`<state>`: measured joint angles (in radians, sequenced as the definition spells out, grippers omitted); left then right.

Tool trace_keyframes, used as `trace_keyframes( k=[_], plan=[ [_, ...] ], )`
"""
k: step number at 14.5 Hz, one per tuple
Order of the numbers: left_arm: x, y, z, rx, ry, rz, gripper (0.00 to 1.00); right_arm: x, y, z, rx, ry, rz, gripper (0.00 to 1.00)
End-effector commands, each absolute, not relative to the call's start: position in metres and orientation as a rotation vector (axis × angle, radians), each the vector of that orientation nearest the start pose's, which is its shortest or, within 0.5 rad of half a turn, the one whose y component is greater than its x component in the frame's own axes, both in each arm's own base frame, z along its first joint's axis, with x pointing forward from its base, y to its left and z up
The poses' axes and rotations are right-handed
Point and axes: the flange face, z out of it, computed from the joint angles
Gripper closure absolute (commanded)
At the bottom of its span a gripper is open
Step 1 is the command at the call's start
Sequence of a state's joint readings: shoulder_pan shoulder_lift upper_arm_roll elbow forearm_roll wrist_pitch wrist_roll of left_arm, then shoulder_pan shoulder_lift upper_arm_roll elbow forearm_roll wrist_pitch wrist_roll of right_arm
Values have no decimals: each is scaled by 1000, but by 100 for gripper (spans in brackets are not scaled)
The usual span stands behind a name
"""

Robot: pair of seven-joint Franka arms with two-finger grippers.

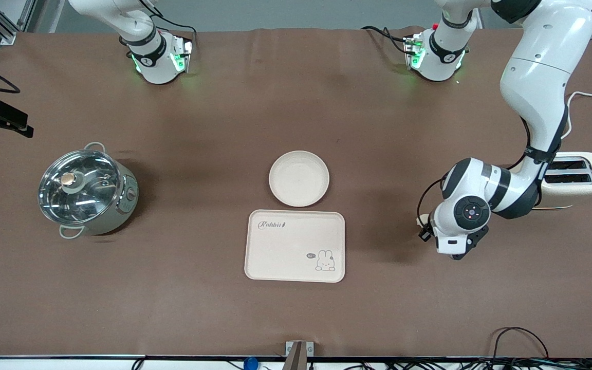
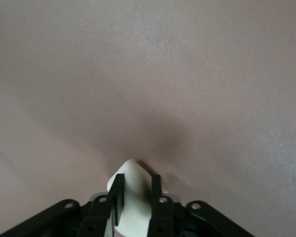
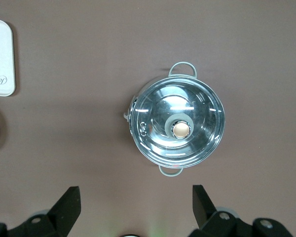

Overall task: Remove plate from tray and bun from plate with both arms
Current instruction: 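Carry the bun with the left gripper toward the toaster, then lower the bun onto the table and open the left gripper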

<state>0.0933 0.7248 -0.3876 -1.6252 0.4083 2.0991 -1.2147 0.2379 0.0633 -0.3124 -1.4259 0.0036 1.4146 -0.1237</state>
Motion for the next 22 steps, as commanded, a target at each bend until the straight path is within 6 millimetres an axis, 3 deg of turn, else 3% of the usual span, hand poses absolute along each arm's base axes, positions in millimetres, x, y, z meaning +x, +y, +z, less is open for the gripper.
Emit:
trace_keyframes(
  k=[1, 2, 3, 6, 8, 11, 14, 19, 22],
  plan=[
    [654, -149, 210, -2770, -1057, 101, 26, 544, -40, 652, -3160, -66, 116, 0],
    [656, -149, 213, -2772, -1062, 94, 8, 543, -42, 653, -3159, -63, 113, 0],
    [657, -148, 214, -2772, -1071, 93, 0, 543, -41, 652, -3158, -61, 115, 0],
    [666, -151, 238, -2789, -1098, 49, 0, 544, -33, 652, -3160, -71, 115, 0],
    [671, -150, 287, -2829, -1005, -31, 0, 544, -33, 652, -3160, -71, 118, 0],
    [678, -143, 370, -2943, -621, -174, 0, 543, -33, 654, -3158, -69, 118, 0],
    [673, -118, 440, -2960, -472, -260, 0, 544, -28, 653, -3157, -81, 119, 0],
    [644, -74, 526, -3022, -169, -217, 0, 545, -28, 651, -3156, -79, 122, 0],
    [611, -67, 578, -3071, -37, -177, 0, 546, -32, 649, -3146, -69, 122, 0]
  ],
)
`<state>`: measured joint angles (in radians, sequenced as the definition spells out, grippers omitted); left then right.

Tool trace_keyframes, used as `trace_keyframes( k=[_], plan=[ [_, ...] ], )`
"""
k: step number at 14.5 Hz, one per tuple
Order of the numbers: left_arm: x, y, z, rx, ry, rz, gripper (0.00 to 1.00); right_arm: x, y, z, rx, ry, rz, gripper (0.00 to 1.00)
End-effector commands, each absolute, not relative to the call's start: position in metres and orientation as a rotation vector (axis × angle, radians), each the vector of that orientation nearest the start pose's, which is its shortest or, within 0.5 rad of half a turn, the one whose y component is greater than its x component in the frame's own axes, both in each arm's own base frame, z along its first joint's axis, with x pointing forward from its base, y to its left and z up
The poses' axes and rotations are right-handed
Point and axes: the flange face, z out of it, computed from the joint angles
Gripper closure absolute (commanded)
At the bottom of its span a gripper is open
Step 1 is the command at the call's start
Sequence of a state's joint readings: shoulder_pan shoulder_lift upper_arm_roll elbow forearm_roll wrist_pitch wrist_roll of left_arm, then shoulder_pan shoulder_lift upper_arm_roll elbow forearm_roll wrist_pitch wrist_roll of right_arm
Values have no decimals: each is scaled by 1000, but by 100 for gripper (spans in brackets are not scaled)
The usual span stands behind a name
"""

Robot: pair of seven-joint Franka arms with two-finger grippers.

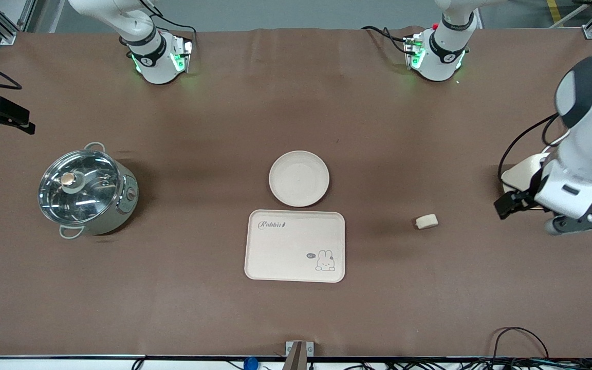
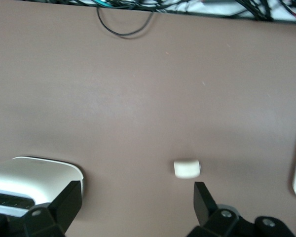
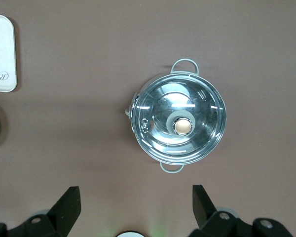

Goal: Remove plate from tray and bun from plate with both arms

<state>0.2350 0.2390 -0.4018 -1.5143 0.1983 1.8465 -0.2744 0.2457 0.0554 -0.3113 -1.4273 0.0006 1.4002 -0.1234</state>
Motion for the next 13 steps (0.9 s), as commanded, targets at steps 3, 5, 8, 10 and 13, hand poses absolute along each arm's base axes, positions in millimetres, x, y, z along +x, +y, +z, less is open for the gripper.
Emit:
trace_keyframes(
  k=[3, 5, 8, 10, 13],
  plan=[
    [580, -72, 611, -3064, 38, -107, 0, 546, -27, 649, -3145, -79, 119, 0],
    [565, -73, 627, -3064, 115, -98, 0, 546, -28, 649, -3144, -79, 122, 0],
    [544, -76, 648, -3088, 135, -106, 0, 547, -28, 648, -3145, -76, 120, 0],
    [530, -75, 657, -3107, 146, -56, 0, 547, -27, 648, -3146, -79, 112, 0],
    [512, -65, 664, -3122, 171, -44, 0, 542, -29, 640, -3138, -76, 158, 0]
  ],
)
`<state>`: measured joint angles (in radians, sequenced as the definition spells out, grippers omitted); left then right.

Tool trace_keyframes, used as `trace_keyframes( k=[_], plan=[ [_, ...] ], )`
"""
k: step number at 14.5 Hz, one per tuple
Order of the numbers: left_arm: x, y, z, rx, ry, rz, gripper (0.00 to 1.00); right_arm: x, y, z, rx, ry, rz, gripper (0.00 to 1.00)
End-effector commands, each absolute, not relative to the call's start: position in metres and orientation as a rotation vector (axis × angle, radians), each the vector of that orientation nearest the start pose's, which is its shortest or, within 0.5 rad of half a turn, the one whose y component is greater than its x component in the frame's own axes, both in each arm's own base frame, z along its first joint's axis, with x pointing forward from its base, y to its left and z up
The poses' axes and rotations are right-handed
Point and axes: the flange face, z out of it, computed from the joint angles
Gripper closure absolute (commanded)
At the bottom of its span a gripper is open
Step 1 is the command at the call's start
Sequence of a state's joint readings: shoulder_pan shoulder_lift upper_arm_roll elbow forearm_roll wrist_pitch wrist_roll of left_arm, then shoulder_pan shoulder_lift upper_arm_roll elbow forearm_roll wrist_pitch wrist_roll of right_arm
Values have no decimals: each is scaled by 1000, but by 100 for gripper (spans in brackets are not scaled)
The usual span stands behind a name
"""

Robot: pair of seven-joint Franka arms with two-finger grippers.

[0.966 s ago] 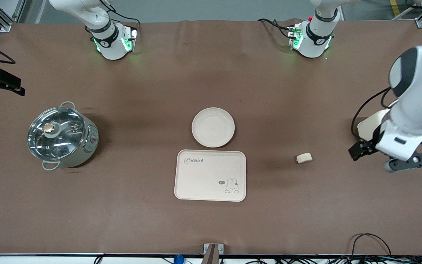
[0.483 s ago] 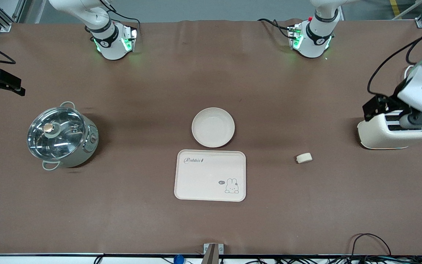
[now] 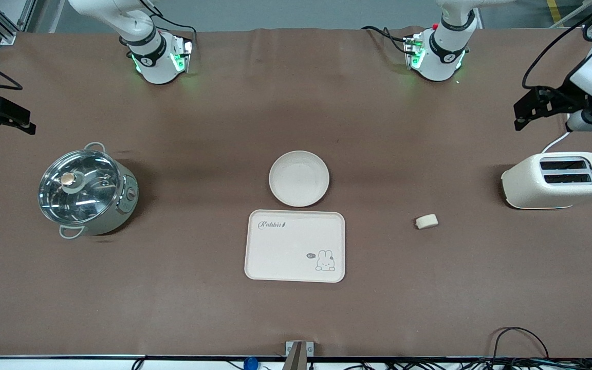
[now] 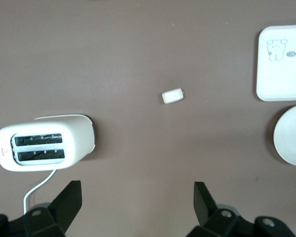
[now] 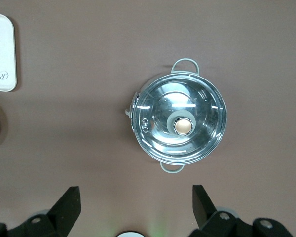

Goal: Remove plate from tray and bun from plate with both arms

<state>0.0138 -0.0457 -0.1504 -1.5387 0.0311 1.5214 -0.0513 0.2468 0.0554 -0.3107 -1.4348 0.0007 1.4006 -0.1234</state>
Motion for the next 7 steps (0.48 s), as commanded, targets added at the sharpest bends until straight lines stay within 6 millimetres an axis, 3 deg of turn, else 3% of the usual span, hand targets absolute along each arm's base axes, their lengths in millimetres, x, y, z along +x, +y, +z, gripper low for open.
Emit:
trace_keyframes(
  k=[1, 7],
  plan=[
    [509, -67, 666, -3119, 197, -32, 0, 539, -30, 642, -3135, -76, 156, 0],
    [510, -72, 672, -3120, 197, -15, 0, 537, -31, 645, -3133, -79, 142, 0]
  ],
)
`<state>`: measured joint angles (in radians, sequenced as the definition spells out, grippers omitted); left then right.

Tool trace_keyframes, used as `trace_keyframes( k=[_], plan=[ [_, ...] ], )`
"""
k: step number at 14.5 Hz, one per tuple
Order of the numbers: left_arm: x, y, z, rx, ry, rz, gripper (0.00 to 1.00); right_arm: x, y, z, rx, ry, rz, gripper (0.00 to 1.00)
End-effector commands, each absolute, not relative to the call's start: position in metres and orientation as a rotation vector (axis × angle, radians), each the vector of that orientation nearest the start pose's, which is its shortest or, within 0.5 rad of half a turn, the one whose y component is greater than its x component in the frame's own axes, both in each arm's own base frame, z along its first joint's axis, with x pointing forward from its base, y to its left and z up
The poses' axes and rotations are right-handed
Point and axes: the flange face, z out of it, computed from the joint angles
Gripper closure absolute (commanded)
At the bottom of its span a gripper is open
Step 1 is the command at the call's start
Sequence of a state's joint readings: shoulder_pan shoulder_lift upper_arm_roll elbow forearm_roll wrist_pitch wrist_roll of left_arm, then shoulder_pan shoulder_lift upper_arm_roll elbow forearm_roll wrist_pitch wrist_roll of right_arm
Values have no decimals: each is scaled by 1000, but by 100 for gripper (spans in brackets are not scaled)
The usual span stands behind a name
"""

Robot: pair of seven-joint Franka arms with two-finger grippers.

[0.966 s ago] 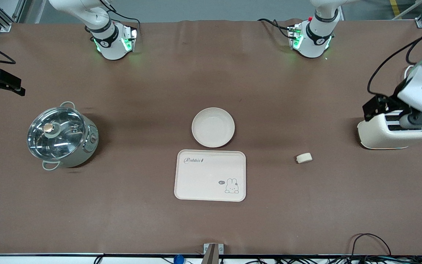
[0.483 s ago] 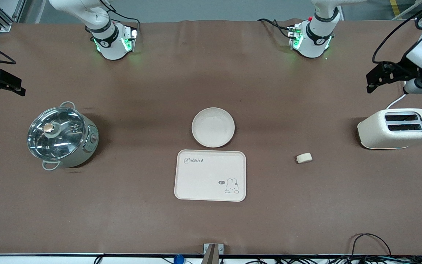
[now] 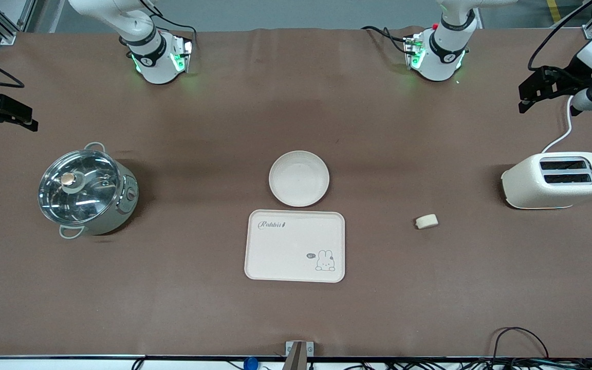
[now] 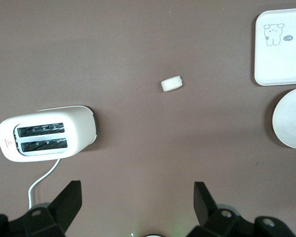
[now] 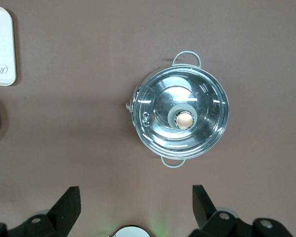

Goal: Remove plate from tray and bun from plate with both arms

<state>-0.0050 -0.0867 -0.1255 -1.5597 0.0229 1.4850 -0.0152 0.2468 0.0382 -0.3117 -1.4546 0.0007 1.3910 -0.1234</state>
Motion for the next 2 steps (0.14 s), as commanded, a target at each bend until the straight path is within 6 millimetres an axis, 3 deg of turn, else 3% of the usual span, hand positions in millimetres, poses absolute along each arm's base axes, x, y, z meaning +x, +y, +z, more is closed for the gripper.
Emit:
trace_keyframes(
  k=[1, 2],
  plan=[
    [510, -72, 671, -3120, 197, -13, 0, 538, -31, 644, -3134, -76, 139, 0],
    [510, -73, 671, -3120, 200, -13, 0, 538, -32, 644, -3136, -74, 137, 0]
  ],
)
